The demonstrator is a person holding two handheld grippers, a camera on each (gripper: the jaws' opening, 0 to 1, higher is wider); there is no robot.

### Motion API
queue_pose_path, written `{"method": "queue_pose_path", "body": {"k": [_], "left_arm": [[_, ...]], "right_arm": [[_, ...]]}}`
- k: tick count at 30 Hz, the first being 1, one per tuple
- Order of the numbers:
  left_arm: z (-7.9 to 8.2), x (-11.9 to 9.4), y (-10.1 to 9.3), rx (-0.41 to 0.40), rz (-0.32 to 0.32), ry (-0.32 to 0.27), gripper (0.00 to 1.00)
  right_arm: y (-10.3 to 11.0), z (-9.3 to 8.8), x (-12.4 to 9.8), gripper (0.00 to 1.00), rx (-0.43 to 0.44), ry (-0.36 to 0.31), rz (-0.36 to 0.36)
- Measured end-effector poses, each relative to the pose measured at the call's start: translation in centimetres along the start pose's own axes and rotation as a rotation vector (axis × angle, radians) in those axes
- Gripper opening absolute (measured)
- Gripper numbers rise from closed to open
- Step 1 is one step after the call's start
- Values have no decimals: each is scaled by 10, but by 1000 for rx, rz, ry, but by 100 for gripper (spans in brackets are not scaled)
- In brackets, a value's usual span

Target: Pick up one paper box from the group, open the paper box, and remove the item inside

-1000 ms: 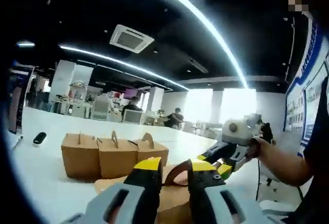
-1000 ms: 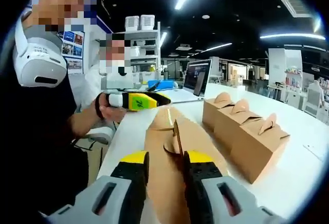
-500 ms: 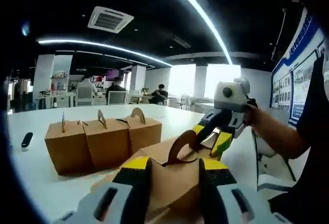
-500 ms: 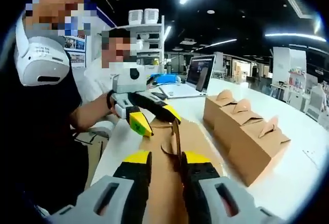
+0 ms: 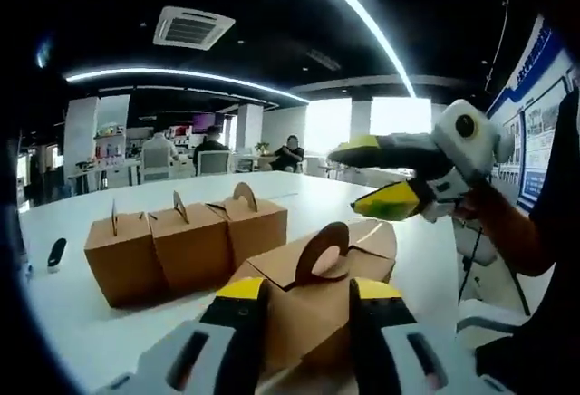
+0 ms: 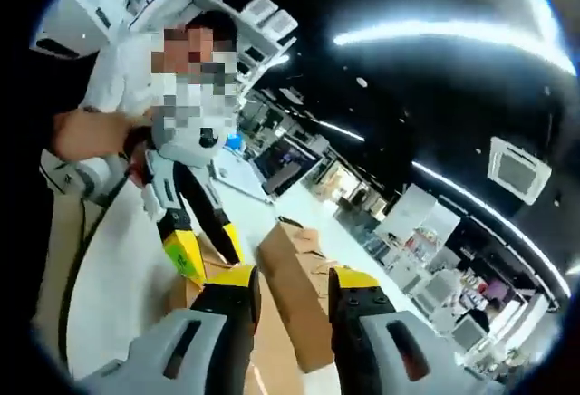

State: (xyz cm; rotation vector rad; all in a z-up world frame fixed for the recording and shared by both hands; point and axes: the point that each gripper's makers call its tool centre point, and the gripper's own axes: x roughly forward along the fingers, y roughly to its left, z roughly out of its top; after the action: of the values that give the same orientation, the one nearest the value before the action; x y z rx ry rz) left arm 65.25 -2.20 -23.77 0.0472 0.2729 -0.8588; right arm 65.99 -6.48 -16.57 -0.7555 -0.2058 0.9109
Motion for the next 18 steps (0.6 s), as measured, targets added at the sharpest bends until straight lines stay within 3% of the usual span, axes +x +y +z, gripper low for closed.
{"method": "queue_pose_path", "body": {"k": [8, 12, 16, 18], "left_arm": [[-1, -1, -1, 13, 47, 31, 34], [-1, -1, -1, 11, 44, 35, 34], [-1, -1, -1, 10, 42, 38, 34], [-1, -1, -1, 13, 42, 36, 34]], "right_arm": [[15, -5, 1, 30, -251, 122, -7], [11, -6, 7, 29, -188, 121, -23], [2, -14, 12, 29, -191, 164, -54], [3, -16, 13, 29, -124, 156, -49]]}}
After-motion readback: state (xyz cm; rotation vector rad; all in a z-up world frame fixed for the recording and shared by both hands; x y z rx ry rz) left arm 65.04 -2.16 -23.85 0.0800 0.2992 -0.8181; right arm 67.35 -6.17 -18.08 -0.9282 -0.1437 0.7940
